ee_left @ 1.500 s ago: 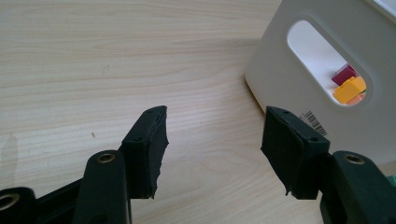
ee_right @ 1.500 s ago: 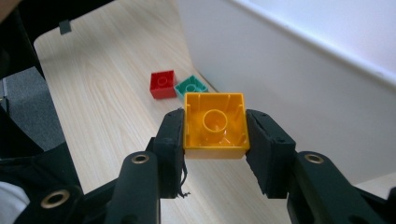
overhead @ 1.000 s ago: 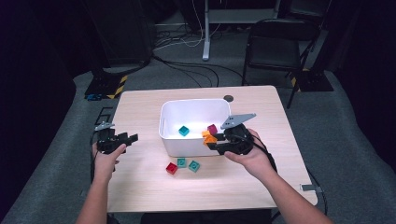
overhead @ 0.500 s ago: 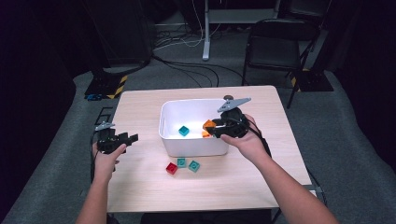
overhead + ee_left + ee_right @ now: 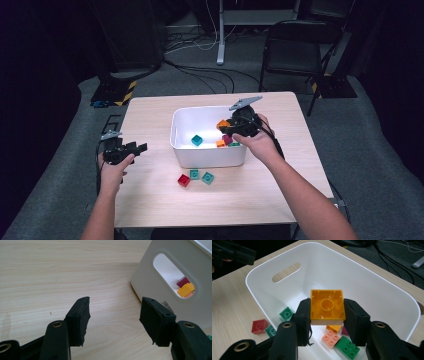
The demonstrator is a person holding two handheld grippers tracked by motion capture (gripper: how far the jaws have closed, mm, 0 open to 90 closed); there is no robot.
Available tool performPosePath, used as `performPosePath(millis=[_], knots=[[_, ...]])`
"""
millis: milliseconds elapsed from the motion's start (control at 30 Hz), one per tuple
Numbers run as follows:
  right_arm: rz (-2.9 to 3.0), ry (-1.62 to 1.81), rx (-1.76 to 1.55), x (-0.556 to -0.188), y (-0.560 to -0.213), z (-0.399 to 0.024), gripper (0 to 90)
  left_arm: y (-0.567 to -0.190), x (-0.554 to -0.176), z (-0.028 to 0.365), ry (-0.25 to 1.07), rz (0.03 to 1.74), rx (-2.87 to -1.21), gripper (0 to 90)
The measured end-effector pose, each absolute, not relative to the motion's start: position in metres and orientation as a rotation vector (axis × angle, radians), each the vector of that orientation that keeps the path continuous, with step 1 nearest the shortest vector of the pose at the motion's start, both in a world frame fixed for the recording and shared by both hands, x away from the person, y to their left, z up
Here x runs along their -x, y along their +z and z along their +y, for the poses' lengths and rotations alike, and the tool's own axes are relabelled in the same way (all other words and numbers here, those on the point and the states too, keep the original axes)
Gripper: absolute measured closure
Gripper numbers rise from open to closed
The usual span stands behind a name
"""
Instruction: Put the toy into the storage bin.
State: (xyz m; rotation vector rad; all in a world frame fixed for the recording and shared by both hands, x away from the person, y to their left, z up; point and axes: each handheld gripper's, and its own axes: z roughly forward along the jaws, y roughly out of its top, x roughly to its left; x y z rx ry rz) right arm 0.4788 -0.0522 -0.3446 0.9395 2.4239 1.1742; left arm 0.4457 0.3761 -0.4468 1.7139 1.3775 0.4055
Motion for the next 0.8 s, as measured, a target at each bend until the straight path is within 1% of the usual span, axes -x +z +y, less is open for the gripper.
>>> performPosePath(millis=[800], knots=[[2.419, 1.126, -0.996, -0.523, -0.352, -0.016, 58.4, -0.447, -0.446, 0.376, 0.396, 1.379, -1.708, 40.5]])
